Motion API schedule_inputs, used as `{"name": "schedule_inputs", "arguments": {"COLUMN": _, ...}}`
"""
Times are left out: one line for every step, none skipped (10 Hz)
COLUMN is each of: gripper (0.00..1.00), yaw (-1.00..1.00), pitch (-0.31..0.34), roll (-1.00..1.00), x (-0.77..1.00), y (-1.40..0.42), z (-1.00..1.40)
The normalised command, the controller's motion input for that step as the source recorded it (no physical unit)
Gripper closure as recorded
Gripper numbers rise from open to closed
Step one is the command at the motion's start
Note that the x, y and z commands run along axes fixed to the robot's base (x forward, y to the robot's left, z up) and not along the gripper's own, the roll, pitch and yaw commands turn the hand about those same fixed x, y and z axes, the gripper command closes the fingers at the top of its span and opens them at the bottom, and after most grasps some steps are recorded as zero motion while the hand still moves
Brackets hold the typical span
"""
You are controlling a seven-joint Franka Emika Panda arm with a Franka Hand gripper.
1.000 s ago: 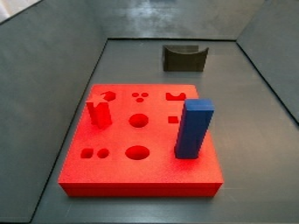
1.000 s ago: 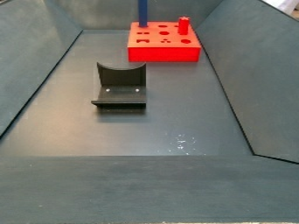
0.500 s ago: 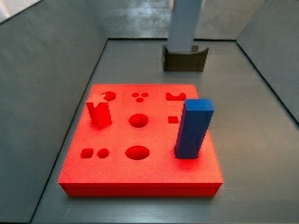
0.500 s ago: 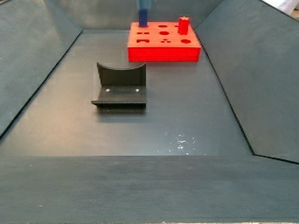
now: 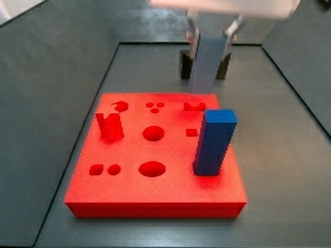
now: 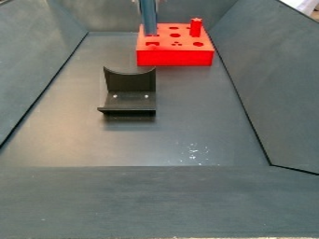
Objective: Pick up the arch object. Move up. Place the arch object on the fixture. Regrasp the arch object. Move to above the board. Insert the arch object.
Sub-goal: Insert the arch object.
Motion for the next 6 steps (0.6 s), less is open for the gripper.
{"name": "schedule_inputs", "arguments": {"gripper": 1.00, "yaw": 0.03, "pitch": -0.033, "roll": -0.21, "x": 0.00, "y": -0.05, "z": -0.18}}
{"name": "schedule_inputs", "arguments": {"gripper": 1.00, "yaw": 0.00, "pitch": 0.000, "roll": -0.10, "x": 0.00, "y": -0.15, "z": -0.11}}
{"name": "schedule_inputs", "arguments": {"gripper": 1.00, "yaw": 0.00, "pitch": 0.000, "roll": -0.03, "x": 0.00, "y": -0.08, "z": -0.11}}
{"name": "schedule_inputs", "arguments": {"gripper": 1.00, "yaw": 0.00, "pitch": 0.000, "roll": 0.00, "x": 0.00, "y": 0.00, "z": -0.21}}
{"name": "schedule_inputs", "arguments": {"gripper": 1.00, "yaw": 0.00, "pitch": 0.000, "roll": 0.01, "x": 0.00, "y": 0.00, "z": -0.27}}
{"name": "schedule_inputs", "arguments": {"gripper": 1.00, "yaw": -0.02, "pitch": 0.000, "roll": 0.00, "x": 0.00, "y": 0.07, "z": -0.35}}
